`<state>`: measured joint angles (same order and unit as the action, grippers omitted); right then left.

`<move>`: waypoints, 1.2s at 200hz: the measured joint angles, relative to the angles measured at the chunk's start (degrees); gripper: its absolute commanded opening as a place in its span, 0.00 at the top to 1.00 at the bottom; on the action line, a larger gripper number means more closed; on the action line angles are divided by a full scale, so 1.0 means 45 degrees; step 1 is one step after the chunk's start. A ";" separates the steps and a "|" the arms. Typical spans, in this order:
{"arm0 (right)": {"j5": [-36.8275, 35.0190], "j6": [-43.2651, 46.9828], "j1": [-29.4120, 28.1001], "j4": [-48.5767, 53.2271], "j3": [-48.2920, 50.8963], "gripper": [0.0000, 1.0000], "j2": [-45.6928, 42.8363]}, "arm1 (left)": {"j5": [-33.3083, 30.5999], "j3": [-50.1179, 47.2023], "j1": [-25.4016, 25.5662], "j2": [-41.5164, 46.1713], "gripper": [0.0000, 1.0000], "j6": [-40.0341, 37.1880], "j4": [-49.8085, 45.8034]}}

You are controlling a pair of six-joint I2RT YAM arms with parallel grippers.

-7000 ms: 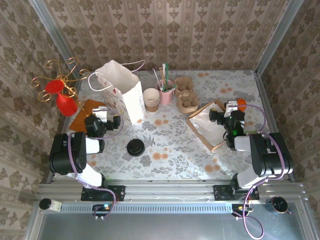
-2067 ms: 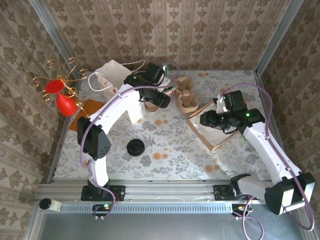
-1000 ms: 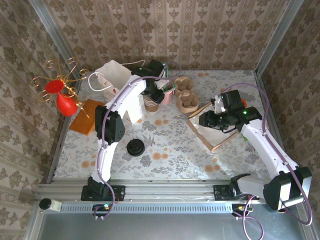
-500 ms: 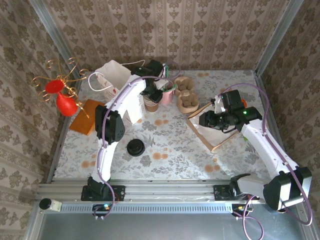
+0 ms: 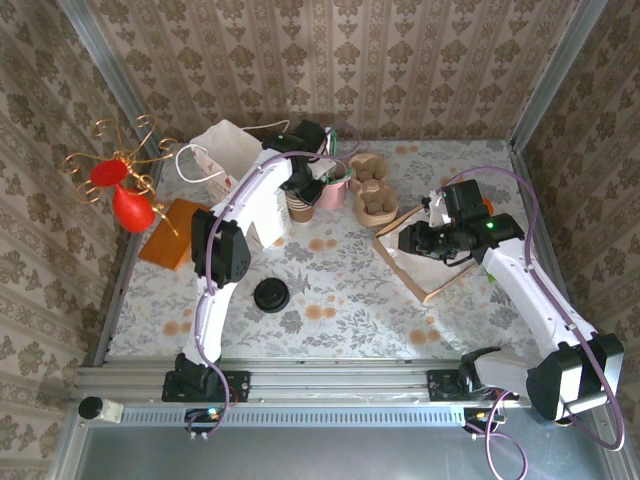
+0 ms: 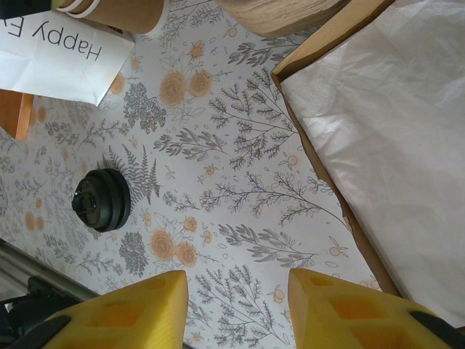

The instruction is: Pack the takeout coffee

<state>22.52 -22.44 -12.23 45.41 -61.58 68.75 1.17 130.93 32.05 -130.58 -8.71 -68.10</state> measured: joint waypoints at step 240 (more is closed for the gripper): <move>0.0000 -0.0005 0.0000 -0.0097 0.0248 0.59 -0.0029 | -0.0049 0.0583 -0.0073 -0.0287 0.85 -0.0029 -0.0665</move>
<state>22.52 -22.46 -12.23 44.97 -60.47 68.62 0.95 133.56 31.73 -131.87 -8.84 -71.09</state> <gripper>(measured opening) 0.414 0.178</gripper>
